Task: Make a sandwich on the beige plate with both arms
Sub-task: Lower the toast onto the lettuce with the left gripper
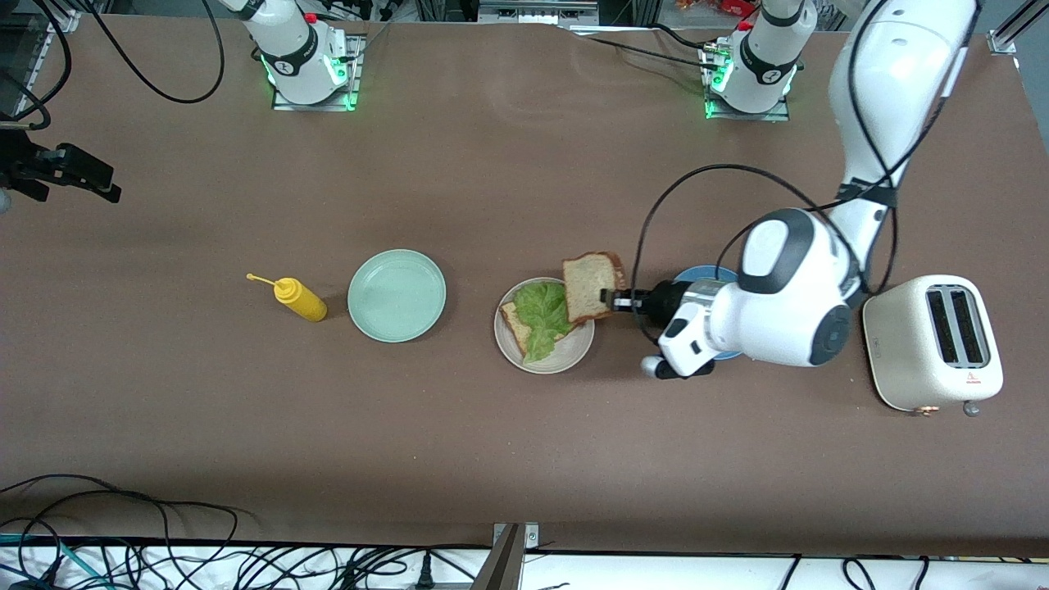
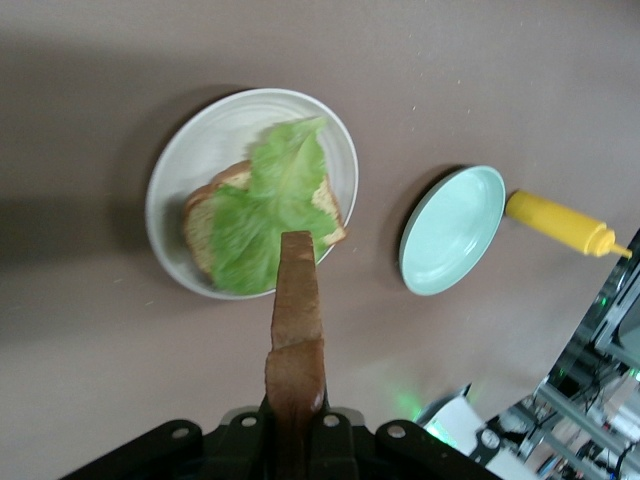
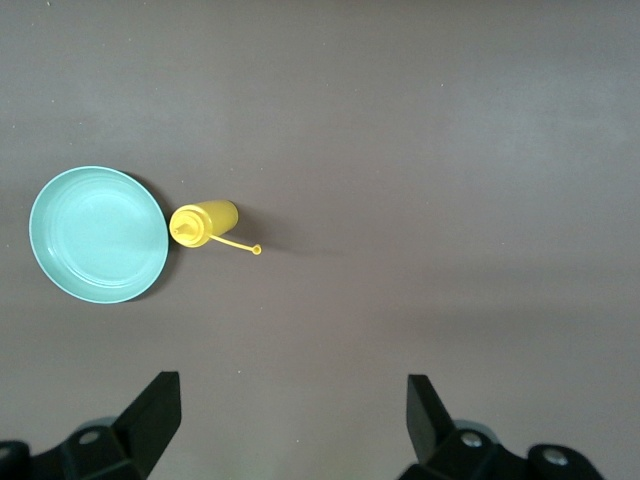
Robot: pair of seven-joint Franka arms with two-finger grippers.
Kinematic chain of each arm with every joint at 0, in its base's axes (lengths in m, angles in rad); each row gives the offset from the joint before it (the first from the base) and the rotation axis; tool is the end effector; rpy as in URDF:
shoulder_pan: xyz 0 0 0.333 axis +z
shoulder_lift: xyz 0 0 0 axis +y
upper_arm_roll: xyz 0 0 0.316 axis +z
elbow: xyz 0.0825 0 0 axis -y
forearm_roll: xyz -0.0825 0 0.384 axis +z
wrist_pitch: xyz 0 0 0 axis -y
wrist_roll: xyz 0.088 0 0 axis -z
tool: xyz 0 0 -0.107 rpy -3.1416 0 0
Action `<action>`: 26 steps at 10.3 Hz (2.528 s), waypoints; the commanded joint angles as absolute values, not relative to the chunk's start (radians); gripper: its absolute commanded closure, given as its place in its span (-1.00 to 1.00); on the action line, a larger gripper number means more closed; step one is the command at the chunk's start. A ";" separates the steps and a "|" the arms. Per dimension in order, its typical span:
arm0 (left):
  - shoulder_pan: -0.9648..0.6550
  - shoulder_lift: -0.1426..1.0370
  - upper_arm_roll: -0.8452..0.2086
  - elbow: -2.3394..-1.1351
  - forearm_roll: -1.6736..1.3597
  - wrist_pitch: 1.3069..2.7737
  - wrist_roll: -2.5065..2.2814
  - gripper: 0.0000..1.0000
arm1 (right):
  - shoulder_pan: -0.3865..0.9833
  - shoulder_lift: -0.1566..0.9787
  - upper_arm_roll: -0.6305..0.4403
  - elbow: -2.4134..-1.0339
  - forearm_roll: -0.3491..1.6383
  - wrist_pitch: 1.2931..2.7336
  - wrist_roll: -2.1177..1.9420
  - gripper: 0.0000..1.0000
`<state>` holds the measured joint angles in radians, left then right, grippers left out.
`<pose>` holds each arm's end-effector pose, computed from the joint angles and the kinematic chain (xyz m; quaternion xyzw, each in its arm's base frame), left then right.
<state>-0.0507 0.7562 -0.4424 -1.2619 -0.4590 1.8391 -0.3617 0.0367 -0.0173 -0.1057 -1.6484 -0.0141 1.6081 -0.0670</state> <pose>0.6656 -0.3028 0.3480 0.9297 0.0545 -0.1978 0.3060 0.5494 -0.0399 0.6005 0.9999 -0.0006 -0.0119 0.0053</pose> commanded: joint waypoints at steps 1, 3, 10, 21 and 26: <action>-0.106 0.791 -0.433 -1.249 -0.492 1.929 -0.434 1.00 | 0.041 -0.020 -0.107 -1.646 -0.020 1.597 -0.060 -1.00; -0.136 0.822 -0.434 -1.247 -0.492 2.012 -0.465 1.00 | 0.041 -0.020 -0.107 -1.646 -0.020 1.597 -0.060 -1.00; -0.178 0.877 -0.433 -1.250 -0.492 2.157 -0.520 1.00 | 0.040 -0.020 -0.118 -1.644 -0.020 1.591 -0.060 -1.00; -0.166 0.917 -0.414 -1.255 -0.477 2.195 -0.367 -1.00 | 0.038 -0.020 -0.127 -1.646 -0.017 1.575 -0.058 -1.00; -0.127 0.911 -0.411 -1.267 -0.472 2.186 -0.370 -1.00 | 0.037 -0.018 -0.130 -1.647 -0.017 1.572 -0.058 -1.00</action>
